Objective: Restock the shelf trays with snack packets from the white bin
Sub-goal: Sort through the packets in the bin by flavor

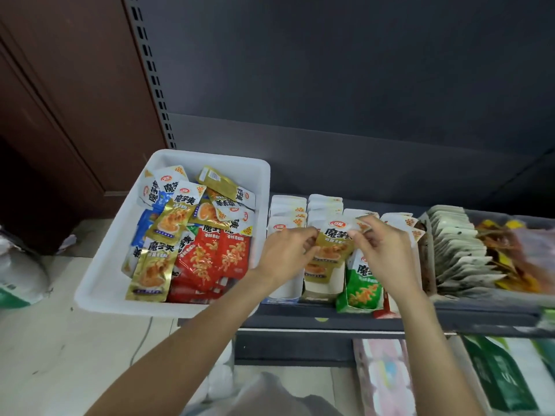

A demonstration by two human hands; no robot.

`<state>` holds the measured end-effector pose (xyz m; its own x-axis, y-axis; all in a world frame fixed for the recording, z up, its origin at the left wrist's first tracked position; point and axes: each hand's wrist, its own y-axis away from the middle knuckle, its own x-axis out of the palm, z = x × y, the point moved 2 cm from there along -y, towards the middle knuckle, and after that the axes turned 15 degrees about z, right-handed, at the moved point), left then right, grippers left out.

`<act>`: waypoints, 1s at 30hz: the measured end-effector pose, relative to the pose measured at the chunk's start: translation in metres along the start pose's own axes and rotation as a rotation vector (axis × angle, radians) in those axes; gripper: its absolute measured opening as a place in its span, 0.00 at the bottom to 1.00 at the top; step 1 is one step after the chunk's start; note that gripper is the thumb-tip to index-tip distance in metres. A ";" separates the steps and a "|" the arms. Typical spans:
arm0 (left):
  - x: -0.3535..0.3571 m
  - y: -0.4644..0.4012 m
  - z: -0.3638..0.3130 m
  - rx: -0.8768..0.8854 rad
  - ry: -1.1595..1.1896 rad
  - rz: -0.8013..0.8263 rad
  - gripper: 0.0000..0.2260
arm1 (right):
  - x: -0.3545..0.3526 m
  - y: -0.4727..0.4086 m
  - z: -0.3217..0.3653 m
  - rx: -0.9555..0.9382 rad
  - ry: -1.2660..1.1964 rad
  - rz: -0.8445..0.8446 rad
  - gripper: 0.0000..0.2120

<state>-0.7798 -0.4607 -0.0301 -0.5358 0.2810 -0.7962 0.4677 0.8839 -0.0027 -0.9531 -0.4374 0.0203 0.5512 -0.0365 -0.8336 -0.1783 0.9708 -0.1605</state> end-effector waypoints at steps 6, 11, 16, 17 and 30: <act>-0.001 -0.003 0.001 -0.025 -0.033 -0.077 0.06 | 0.028 -0.009 -0.021 -0.056 0.443 -0.005 0.08; -0.008 -0.002 0.004 -0.008 -0.050 -0.207 0.08 | 0.039 -0.011 -0.017 0.041 0.483 -0.058 0.11; -0.030 0.035 0.031 0.075 -0.111 -0.405 0.10 | 0.043 0.001 0.017 -0.085 0.203 -0.091 0.11; -0.037 0.045 0.041 0.073 -0.135 -0.422 0.11 | 0.045 0.003 0.028 -0.130 0.165 -0.071 0.11; -0.092 0.102 0.188 -0.550 -0.165 -0.131 0.26 | 0.182 -0.063 0.145 -0.205 0.134 0.618 0.25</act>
<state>-0.5509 -0.4669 -0.0710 -0.4275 0.1338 -0.8941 -0.0521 0.9837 0.1721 -0.7233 -0.4710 -0.0450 0.1942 0.4708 -0.8606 -0.5877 0.7583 0.2822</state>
